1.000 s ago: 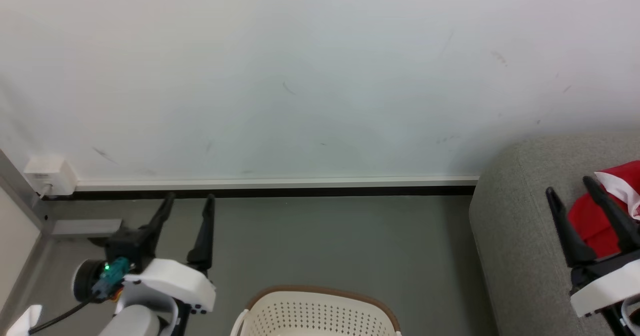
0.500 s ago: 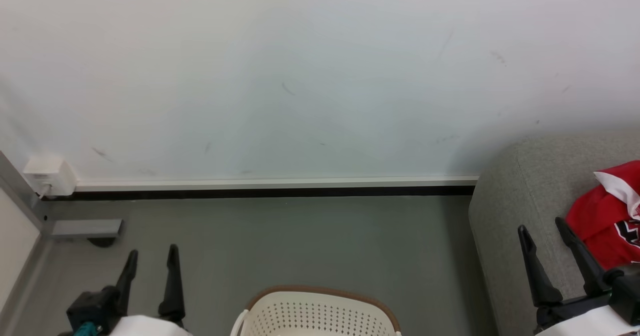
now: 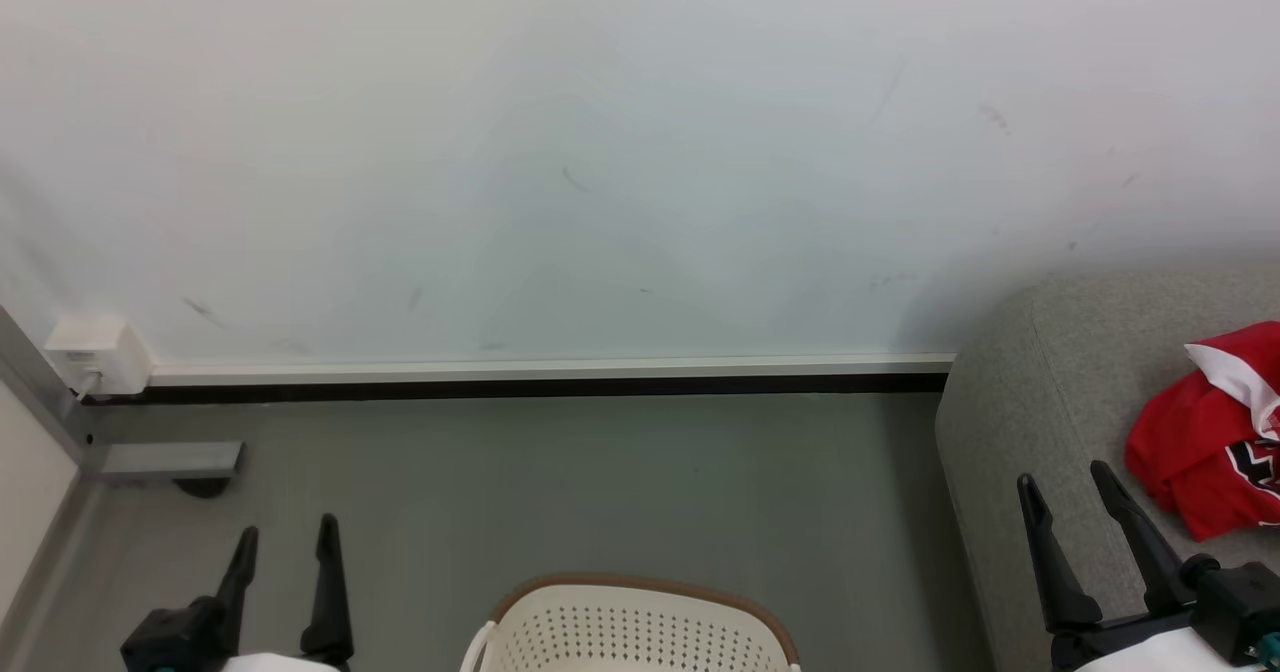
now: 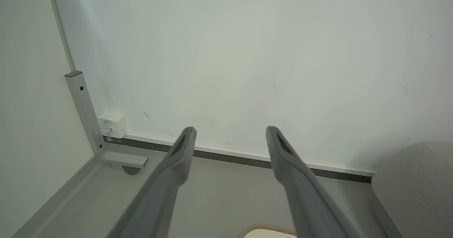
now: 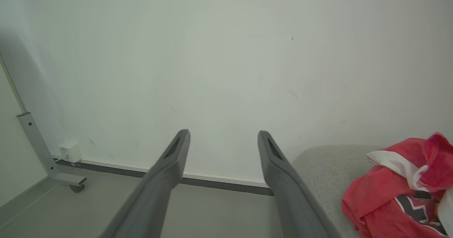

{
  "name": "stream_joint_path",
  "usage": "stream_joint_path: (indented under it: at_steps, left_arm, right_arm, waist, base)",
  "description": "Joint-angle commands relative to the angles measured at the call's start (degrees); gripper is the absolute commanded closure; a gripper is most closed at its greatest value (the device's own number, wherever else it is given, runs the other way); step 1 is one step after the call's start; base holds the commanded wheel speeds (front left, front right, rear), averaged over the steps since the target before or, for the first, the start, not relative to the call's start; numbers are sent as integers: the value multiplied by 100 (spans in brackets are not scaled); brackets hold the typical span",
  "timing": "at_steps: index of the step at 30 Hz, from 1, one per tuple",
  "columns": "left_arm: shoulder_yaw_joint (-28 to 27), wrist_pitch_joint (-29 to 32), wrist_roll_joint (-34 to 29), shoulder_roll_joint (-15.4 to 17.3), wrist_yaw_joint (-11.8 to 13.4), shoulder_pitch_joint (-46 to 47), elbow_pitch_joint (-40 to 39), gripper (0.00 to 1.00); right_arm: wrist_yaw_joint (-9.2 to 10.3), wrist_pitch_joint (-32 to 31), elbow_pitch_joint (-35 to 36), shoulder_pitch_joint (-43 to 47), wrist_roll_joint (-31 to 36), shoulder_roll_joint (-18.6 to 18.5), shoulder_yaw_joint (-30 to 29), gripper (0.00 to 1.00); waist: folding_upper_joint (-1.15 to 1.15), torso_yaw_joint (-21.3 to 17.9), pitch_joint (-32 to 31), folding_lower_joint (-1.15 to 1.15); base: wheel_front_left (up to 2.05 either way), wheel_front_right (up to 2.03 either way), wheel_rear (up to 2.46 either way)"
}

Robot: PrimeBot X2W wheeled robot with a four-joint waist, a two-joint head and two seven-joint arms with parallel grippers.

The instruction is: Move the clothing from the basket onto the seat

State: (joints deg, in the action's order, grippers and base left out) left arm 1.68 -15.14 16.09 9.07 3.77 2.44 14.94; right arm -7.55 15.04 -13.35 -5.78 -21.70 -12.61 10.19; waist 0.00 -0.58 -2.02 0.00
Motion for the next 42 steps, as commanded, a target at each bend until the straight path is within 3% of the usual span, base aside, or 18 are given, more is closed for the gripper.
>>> stream_joint_path:
  at_steps: [1, 11, 31, 32, 36, 42]
  left_arm:
    - [-117, -1, -133, -65, -85, 0, 48, 0]
    - [-484, -1, -533, -302, -412, 2, 84, 0]
    - [-839, -1, -719, -539, -734, 65, 215, 0]
    - [-826, 4, -746, -540, -735, 31, 220, 100]
    - [-850, 50, -667, -599, -739, -51, 417, 100]
    - [-906, 282, 13, -599, -772, 39, 428, 100]
  right_arm:
    - [13, 17, -52, -1, -66, 9, -27, 0]
    - [13, 18, -67, 21, -113, 15, -15, 0]
    - [13, 18, -180, -89, -166, -33, 74, 0]
    - [0, -2, -163, -15, -152, 8, 70, 100]
    - [0, -57, -304, 116, -231, 77, 84, 100]
    - [1, -231, -285, 95, -807, 148, -63, 100]
  waist:
    - [0, -8, -4, 0]
    - [0, -48, -19, 0]
    - [0, -84, -76, 0]
    - [0, -84, -76, 0]
    - [0, -85, -75, 0]
    - [0, -78, -62, 0]
  base:
    - [0, 0, 0]
    - [0, 0, 0]
    - [0, 0, 0]
    - [0, 0, 0]
    - [0, 0, 0]
    - [0, 0, 0]
